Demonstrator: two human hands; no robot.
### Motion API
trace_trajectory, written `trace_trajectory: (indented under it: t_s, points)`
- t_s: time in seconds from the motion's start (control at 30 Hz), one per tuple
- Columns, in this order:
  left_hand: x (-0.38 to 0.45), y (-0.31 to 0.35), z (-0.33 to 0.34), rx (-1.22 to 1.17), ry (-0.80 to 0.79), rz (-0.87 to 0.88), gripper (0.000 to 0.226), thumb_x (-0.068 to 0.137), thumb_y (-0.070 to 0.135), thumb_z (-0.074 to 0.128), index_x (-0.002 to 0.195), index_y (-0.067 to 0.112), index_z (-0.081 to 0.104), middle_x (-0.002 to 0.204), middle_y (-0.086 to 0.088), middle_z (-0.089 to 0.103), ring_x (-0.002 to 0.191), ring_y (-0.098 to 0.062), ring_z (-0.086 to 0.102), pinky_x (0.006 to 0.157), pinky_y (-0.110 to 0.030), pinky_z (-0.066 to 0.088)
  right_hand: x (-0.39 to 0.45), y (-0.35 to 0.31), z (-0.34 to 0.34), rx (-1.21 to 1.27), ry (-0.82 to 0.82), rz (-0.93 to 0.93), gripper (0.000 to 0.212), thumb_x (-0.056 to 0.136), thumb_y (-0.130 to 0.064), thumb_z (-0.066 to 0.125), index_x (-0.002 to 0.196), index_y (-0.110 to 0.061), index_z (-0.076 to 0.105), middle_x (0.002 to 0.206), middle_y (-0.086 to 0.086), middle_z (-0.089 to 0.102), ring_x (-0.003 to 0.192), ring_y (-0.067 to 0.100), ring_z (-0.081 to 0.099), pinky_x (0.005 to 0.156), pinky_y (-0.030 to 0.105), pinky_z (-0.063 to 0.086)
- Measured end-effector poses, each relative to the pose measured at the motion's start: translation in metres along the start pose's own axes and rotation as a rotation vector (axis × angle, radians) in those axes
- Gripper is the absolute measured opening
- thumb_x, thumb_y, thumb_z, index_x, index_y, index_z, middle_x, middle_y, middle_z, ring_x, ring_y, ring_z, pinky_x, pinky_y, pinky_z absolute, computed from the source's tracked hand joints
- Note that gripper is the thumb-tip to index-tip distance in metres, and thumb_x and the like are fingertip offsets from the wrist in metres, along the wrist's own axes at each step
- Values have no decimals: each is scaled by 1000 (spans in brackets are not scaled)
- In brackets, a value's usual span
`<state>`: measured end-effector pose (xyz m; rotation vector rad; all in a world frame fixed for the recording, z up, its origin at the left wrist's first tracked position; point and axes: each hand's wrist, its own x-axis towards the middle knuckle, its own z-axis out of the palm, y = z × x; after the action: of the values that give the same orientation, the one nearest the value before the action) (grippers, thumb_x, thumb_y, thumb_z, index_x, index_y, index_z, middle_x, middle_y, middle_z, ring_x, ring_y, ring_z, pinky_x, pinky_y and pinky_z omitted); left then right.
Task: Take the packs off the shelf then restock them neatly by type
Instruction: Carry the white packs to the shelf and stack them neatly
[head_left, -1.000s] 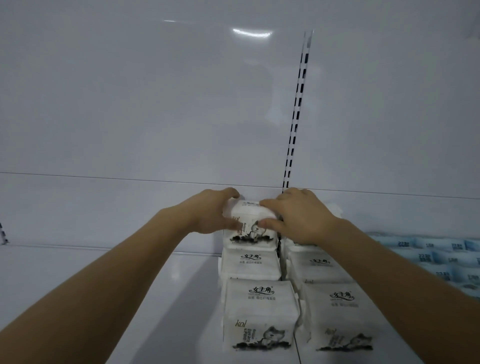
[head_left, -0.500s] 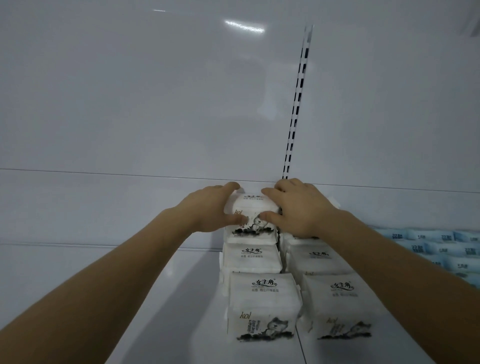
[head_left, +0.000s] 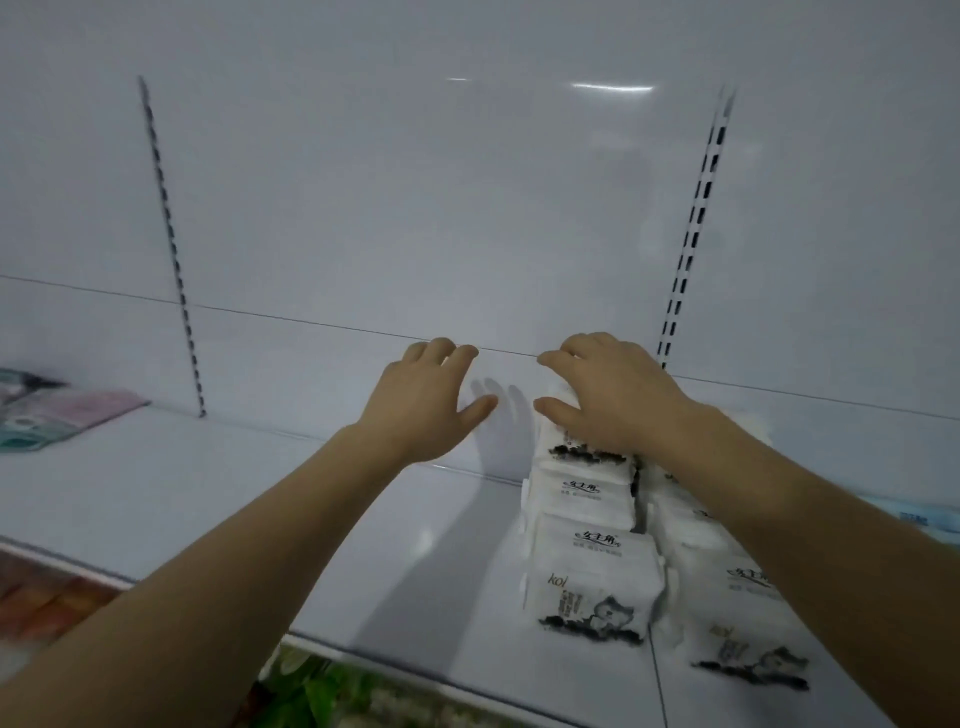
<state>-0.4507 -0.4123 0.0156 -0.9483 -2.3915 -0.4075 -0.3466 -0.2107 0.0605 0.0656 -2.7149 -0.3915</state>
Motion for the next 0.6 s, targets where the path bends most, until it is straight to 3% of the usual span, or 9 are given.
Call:
trace_trajectory:
  t_s: [0.27,0.47,0.6]
  points:
    - [-104,-55,-57,216,19,-285,68,96,60,45,149,20,34,151,-5,42,139,-28,35,110,-46,37,27,-112,0,142,50,-285,62,99,-57,40,151,-25,34,151,3,40,139,24,35,112,43,33]
    - [-206,-105,-121,347,-12,-511,68,97,62,40,151,23,29,153,-3,39,140,-27,33,112,-47,35,39,-236,-12,239,55,-510,66,100,-59,36,155,-24,27,159,6,30,146,25,26,116,44,27]
    - [-284,-139,-172,425,-14,-680,69,97,63,40,153,25,26,159,0,33,146,-25,26,117,-46,29,41,-334,-33,279,84,-646,67,98,-60,37,153,-22,30,156,7,35,142,27,32,113,45,32]
